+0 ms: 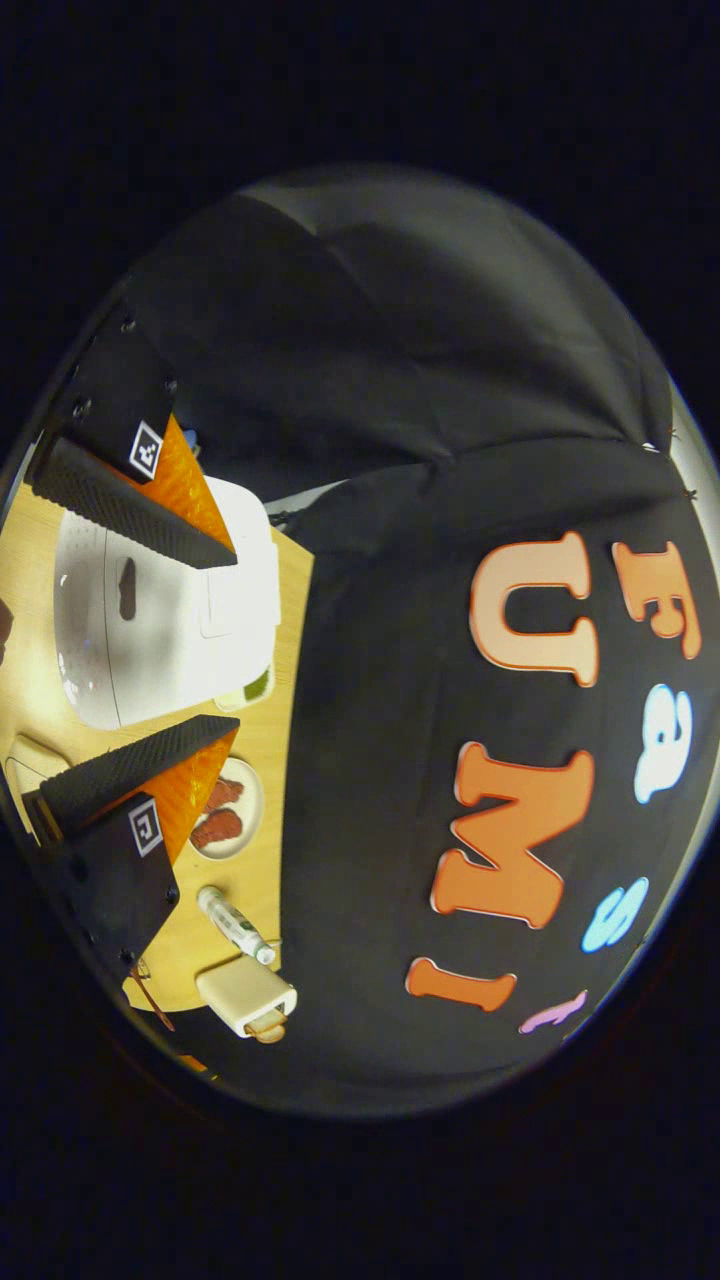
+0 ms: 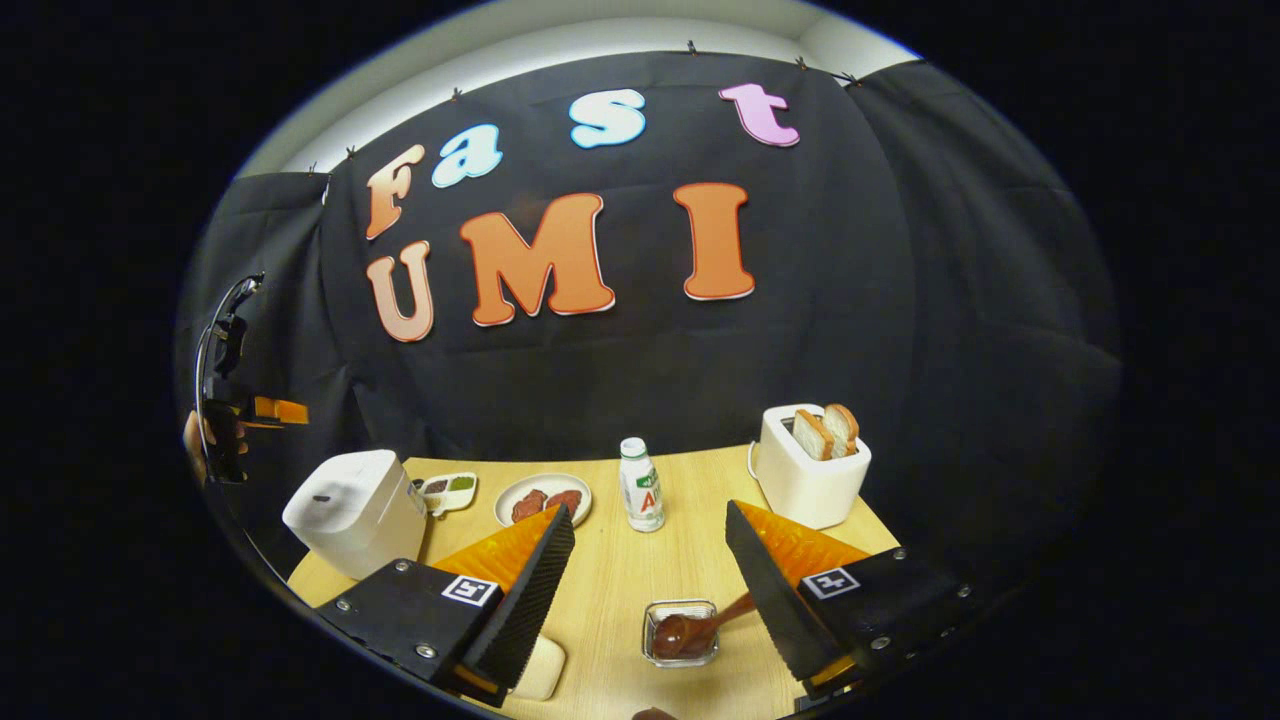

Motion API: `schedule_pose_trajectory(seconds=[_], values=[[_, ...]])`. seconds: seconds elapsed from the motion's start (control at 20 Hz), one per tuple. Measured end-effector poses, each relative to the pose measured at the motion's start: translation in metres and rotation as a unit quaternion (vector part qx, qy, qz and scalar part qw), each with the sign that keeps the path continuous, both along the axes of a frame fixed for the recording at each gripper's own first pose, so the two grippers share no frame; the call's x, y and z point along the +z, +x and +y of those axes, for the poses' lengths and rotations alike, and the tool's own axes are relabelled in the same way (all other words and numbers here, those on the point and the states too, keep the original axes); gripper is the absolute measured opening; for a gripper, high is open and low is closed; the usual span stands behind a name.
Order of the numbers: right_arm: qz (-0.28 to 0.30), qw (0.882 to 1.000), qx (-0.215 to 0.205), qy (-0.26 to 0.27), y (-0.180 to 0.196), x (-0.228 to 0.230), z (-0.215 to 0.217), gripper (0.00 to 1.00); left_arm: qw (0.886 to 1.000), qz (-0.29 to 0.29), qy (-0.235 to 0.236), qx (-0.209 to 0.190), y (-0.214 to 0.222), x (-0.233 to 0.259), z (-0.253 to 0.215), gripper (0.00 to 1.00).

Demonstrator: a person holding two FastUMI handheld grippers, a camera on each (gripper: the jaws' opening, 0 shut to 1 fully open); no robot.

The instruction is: Close the left gripper, press the button to open the rice cooker; take a wooden spoon from the chopstick holder with the right hand, scoop a spoonful of rice and pour it into the rice cooker, then put the wooden spoon back into the chopstick holder.

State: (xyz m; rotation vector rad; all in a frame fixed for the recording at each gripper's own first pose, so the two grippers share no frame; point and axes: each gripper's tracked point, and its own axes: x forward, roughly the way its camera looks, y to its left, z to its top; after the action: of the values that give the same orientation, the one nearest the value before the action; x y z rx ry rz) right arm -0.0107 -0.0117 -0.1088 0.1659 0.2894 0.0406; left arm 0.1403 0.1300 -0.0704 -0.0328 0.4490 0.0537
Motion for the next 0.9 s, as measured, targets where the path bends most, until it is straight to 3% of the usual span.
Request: schedule_pose_trajectory(seconds=[0.15,0.35,0.6,0.9], values=[[-0.031,0.999,0.010,-0.002,0.006,0.017,0.014,0.95,0.996,-0.081,0.023,0.005,-0.023,0.034,-0.009,1.00],[-0.059,0.998,0.018,0.000,0.010,0.028,0.028,0.95,0.979,-0.196,0.061,0.006,-0.055,0.069,-0.031,1.00],[-0.105,0.994,0.018,-0.003,0.011,0.052,0.040,0.95,0.972,-0.234,0.028,-0.007,-0.091,0.075,-0.067,0.99],[-0.186,0.982,0.022,-0.011,0.006,0.080,0.051,0.95,0.964,-0.262,0.042,-0.021,-0.107,0.074,-0.094,0.99]])
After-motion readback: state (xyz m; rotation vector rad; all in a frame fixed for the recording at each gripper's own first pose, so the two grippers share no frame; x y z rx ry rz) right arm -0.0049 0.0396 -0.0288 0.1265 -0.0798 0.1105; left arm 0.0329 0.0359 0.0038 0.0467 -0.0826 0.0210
